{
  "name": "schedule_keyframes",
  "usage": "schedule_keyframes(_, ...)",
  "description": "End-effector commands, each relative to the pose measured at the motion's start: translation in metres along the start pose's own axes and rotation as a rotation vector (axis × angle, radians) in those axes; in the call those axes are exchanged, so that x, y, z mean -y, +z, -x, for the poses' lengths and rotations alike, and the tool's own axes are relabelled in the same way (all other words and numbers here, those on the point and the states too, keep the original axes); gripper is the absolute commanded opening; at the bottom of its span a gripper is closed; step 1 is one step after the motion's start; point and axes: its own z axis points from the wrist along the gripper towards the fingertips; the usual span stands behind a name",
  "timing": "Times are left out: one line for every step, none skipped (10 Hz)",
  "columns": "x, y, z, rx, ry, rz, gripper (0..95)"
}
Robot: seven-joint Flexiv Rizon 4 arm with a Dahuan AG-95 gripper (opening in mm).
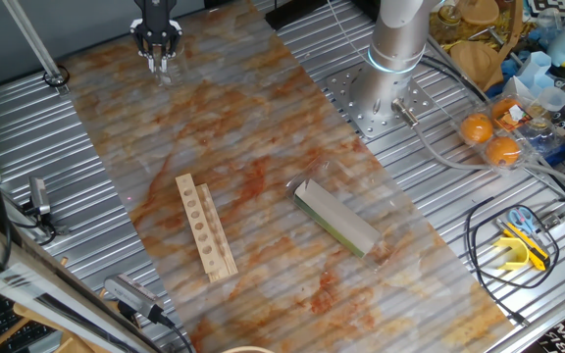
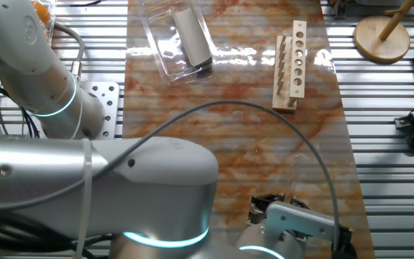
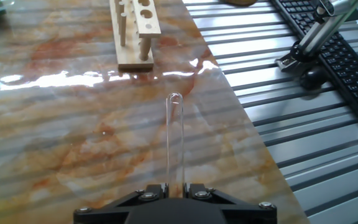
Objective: Pour out the test tube
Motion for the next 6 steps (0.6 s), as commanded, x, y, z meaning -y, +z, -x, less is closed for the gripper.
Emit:
schedule_keyframes(-0.0007, 0.0023, 0.0015, 0.0, 0.005, -0.004, 0.0)
schedule_keyframes(-0.0009, 0.0028, 0.0018, 0.001, 0.006, -0.005, 0.0)
schedule_keyframes(-0.0012, 0.0037, 0.0022, -0.002, 0.006, -0.006, 0.0)
schedule_keyframes(-0.0012, 0.0038, 0.0021, -0.002, 0.005, -0.005, 0.0)
schedule_keyframes(-0.0012, 0.0038, 0.0021, 0.0, 0.007, -0.004, 0.0)
schedule_keyframes(-0.0012, 0.0036, 0.0023, 0.001, 0.009, -0.003, 0.0)
